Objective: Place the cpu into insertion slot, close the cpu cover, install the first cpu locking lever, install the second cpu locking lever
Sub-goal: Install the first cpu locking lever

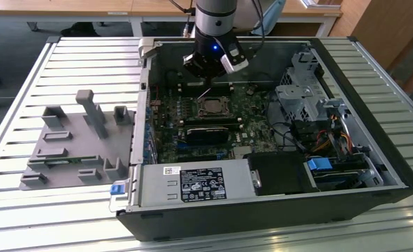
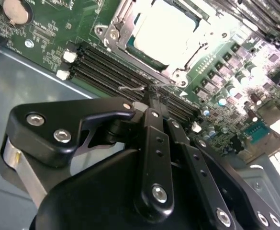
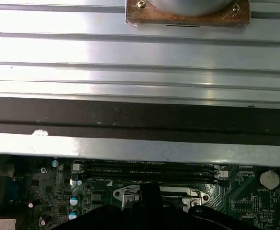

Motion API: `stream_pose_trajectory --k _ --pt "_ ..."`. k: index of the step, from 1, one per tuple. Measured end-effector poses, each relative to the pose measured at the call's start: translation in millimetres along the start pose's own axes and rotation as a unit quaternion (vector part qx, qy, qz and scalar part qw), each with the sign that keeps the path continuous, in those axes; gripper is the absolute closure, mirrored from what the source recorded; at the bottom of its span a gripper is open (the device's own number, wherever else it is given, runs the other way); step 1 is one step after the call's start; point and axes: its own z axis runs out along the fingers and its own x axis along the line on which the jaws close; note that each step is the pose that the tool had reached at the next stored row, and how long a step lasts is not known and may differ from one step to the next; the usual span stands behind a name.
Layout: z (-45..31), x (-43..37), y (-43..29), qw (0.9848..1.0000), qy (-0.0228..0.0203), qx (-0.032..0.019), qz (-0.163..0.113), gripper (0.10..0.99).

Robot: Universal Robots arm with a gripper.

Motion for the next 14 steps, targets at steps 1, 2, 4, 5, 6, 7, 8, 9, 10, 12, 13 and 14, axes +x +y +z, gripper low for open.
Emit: stream_pose_trajectory --k 1,2,4,5,6,7,8,9,10,12,13,14 --pt "0.5 -0.6 0.1 1.0 0.0 0.0 0.0 0.98" --pt "1.0 -1.1 0.2 1.0 0.0 0.0 0.0 0.98" --pt "1.9 -2.1 0.5 1.0 -0.0001 -0.0001 0.0 0.98" --pt "2.2 -2.7 0.7 1.0 0.0 -0.0001 0.0 0.98" --pt "2.4 -3.1 1.1 1.0 0.0 0.0 0.0 0.98" --pt "2.6 -3.5 1.4 1.0 0.0 -0.0001 0.0 0.98" --pt "2.8 -3.9 1.6 1.0 0.0 -0.0001 0.0 0.98" --pt "3.0 -4.3 1.7 1.0 0.0 -0.0001 0.0 0.98" --pt "3.3 -5.0 1.8 1.0 -0.0001 -0.0001 0.0 0.98" --pt "4.4 -8.4 1.8 1.0 0.0 0.0 0.0 0.98" --pt "5.2 -11.5 1.7 1.0 0.0 0.0 0.0 0.98" --pt "5.6 -13.2 1.6 1.0 0.0002 -0.0001 0.0 0.98"
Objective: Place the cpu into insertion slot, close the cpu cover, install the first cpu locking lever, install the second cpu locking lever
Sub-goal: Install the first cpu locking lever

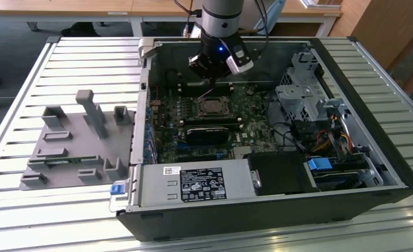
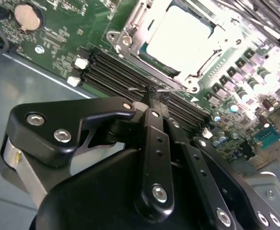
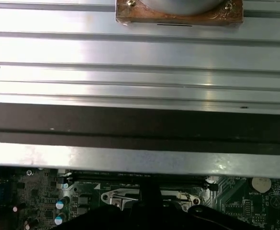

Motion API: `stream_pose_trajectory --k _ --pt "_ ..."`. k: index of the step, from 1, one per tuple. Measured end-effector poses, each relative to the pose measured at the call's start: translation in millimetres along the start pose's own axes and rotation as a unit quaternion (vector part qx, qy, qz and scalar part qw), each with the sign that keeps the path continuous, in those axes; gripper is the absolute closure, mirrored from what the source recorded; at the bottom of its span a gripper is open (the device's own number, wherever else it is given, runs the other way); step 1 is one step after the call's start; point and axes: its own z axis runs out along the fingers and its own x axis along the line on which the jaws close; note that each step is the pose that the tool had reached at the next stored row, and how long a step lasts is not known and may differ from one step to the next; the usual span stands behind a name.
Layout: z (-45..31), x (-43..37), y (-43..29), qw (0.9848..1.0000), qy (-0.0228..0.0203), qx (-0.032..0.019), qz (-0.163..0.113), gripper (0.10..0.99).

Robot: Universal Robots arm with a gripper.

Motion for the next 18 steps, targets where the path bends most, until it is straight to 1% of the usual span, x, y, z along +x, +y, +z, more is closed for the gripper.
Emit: stream_pose_trajectory --k 3,8,13,18 --pt "1.0 -3.9 -0.2 1.0 0.0003 0.0 0.0 0.98" --pt "3.7 -6.6 -0.6 1.0 0.0003 0.0 0.0 0.98" --pt "10.2 -8.7 -1.4 1.0 0.0005 0.0 0.0 0.98" --pt "16.1 -12.7 -2.0 1.0 0.0011 0.0 0.0 0.98"
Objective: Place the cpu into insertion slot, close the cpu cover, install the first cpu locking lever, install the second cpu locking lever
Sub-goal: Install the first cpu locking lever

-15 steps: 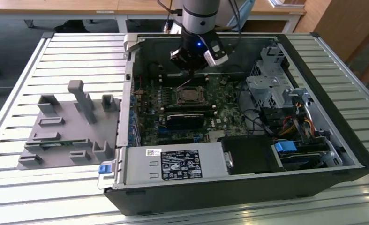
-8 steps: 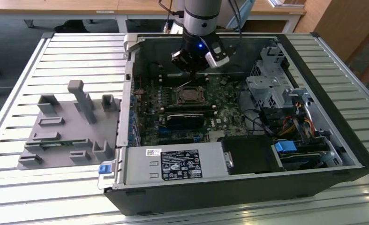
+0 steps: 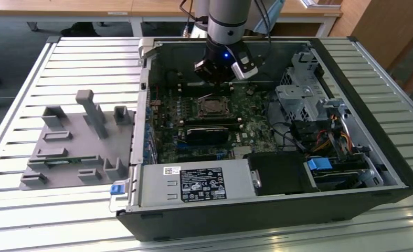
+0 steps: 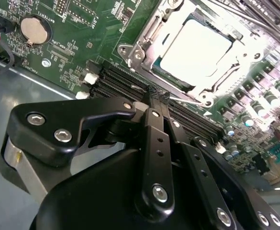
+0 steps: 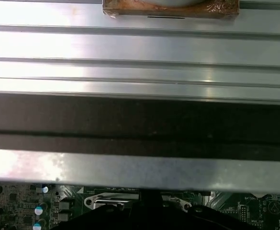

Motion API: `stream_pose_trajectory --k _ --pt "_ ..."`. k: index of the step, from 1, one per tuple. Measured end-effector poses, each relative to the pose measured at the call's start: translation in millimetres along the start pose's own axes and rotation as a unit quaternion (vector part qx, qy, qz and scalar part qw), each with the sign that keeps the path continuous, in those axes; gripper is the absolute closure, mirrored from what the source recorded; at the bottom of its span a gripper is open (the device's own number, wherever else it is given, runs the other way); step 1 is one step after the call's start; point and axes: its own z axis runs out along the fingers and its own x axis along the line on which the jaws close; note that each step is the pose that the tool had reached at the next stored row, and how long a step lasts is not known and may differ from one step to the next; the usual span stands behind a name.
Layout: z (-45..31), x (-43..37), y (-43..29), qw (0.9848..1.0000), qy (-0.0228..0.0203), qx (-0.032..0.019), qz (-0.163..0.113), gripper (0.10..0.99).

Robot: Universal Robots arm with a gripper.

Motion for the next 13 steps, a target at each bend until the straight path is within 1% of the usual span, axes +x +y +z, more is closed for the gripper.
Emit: stream_pose_trajectory --k 11,13 --pt "8.8 -3.8 -0.1 1.0 0.0012 0.0 0.0 0.98" --pt "9.8 -3.9 0.1 1.0 0.0014 0.0009 0.0 0.98"
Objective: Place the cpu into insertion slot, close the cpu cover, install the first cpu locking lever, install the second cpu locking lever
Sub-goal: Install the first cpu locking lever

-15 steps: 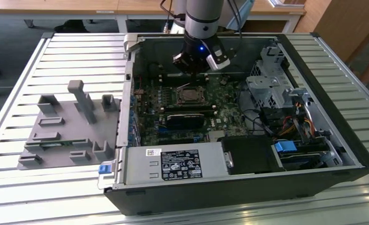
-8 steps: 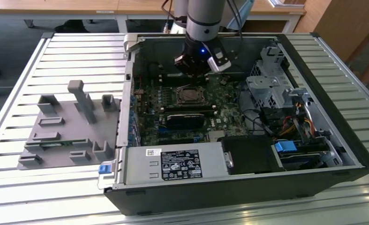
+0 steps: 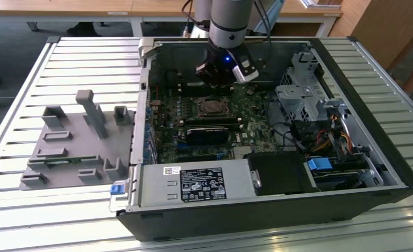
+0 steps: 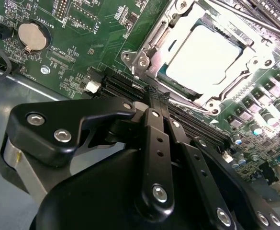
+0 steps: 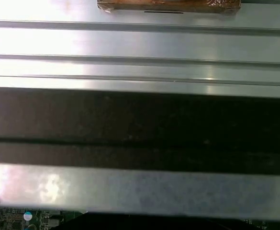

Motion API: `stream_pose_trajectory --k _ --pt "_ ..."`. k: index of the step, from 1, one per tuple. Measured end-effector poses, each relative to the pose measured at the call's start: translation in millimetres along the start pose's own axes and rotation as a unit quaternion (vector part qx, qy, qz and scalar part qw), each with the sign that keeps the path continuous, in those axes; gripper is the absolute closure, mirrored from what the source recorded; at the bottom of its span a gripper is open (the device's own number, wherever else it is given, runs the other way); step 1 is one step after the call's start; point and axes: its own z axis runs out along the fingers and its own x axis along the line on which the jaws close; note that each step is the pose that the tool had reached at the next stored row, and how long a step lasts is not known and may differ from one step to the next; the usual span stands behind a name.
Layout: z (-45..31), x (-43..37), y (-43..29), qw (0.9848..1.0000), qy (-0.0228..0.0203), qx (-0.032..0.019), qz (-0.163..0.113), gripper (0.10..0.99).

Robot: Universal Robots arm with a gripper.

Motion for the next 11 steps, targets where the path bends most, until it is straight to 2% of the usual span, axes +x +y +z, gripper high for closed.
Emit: stream_pose_trajectory --k 11 --pt "5.9 -0.1 0.3 1.0 0.0005 0.0076 0.0 0.98"
